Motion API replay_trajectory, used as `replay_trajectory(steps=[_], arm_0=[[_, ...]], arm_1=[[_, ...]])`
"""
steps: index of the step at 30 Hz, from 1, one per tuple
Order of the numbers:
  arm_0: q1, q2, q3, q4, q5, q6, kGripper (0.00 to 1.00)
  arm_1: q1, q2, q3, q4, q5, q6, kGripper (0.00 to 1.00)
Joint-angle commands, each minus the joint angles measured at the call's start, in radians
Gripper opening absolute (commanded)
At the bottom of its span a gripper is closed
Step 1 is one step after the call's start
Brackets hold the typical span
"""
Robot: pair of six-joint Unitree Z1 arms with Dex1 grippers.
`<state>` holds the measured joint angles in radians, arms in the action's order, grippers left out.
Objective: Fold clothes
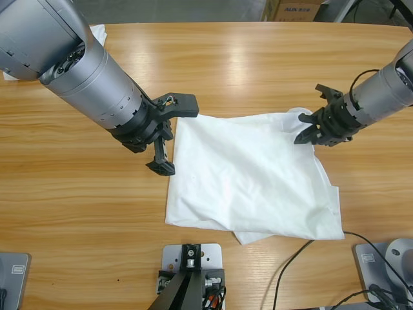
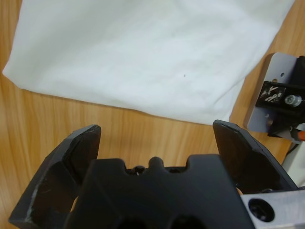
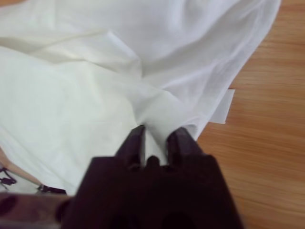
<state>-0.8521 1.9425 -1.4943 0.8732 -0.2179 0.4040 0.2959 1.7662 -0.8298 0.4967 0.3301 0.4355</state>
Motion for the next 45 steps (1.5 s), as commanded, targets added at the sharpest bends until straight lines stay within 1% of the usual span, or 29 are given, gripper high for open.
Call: replay_trajectory(steps=[1,3,6,9,13,19,22,24,25,26,27,28,29,32,33,35,37,38,39,40,41,42,44,45], arm_0=[[-0.002,-0.011,0.029,-0.013,-0.021,-0.011,0.922],[-0.002,-0.013,0.029,-0.013,-0.021,-0.014,0.922],[-0.002,-0.015,0.031,-0.013,-0.024,-0.014,0.922],[-0.002,-0.012,0.034,-0.013,-0.027,-0.014,0.922],[-0.003,-0.007,0.034,-0.013,-0.031,-0.017,0.922],[-0.009,-0.014,0.046,-0.013,-0.031,-0.025,0.922],[-0.010,-0.017,0.055,-0.013,-0.031,-0.025,0.922],[-0.010,-0.017,0.054,-0.013,-0.031,-0.025,0.922],[-0.010,-0.016,0.054,-0.013,-0.031,-0.025,0.922],[-0.010,-0.015,0.054,-0.014,-0.031,-0.025,0.922],[-0.010,-0.012,0.054,-0.014,-0.031,-0.025,0.922],[-0.010,-0.011,0.053,-0.014,-0.031,-0.025,0.922],[-0.010,-0.010,0.052,-0.015,-0.032,-0.025,0.922],[-0.010,-0.008,0.052,-0.022,-0.032,-0.026,0.922],[-0.011,-0.007,0.052,-0.027,-0.029,-0.031,0.922],[-0.011,-0.002,0.053,-0.049,-0.016,-0.064,0.922],[-0.012,0.004,0.050,-0.080,0.006,-0.128,0.916],[-0.012,0.008,0.044,-0.089,0.011,-0.166,0.913],[-0.012,0.015,0.033,-0.092,0.013,-0.196,0.913],[-0.019,0.022,0.023,-0.092,0.017,-0.207,0.907],[-0.031,0.026,0.017,-0.092,0.027,-0.209,0.897],[-0.046,0.029,0.017,-0.092,0.042,-0.209,0.895],[-0.084,0.036,0.031,-0.092,0.059,-0.208,0.886],[-0.104,0.044,0.041,-0.092,0.062,-0.208,0.815]], arm_1=[[-0.007,-0.080,0.029,-0.009,-0.044,-0.115,0.000],[0.003,-0.142,0.027,-0.010,-0.075,-0.131,0.000],[0.053,-0.270,-0.011,0.001,-0.096,-0.140,0.000],[0.093,-0.320,-0.070,0.057,-0.103,-0.141,0.000],[0.125,-0.297,-0.062,0.022,-0.095,-0.153,0.000],[0.126,-0.179,0.034,-0.186,-0.108,-0.176,0.000],[0.123,-0.136,0.056,-0.204,-0.161,-0.171,0.000],[0.123,-0.132,0.069,-0.196,-0.212,-0.134,0.000],[0.123,-0.137,0.068,-0.179,-0.245,-0.103,0.196],[0.123,-0.153,0.067,-0.160,-0.280,-0.066,0.748],[0.124,-0.173,0.063,-0.138,-0.299,-0.034,0.970],[0.124,-0.190,0.051,-0.095,-0.304,-0.013,1.000],[0.124,-0.206,0.036,-0.044,-0.329,-0.003,1.000],[0.149,-0.306,0.005,0.060,-0.460,0.011,1.000],[0.154,-0.355,-0.007,0.083,-0.476,0.011,1.000],[0.171,-0.427,-0.015,0.094,-0.478,-0.001,0.989],[0.201,-0.422,-0.016,0.107,-0.458,0.013,0.741],[0.220,-0.400,-0.016,0.121,-0.452,0.016,0.719],[0.230,-0.369,-0.016,0.123,-0.430,0.015,0.549],[0.233,-0.349,-0.018,0.114,-0.404,0.012,0.257],[0.233,-0.340,-0.023,0.094,-0.373,0.005,0.019],[0.233,-0.328,-0.035,0.085,-0.366,-0.027,0.000],[0.233,-0.287,-0.059,0.082,-0.362,-0.086,0.000],[0.233,-0.256,-0.065,0.072,-0.339,-0.104,0.000]])
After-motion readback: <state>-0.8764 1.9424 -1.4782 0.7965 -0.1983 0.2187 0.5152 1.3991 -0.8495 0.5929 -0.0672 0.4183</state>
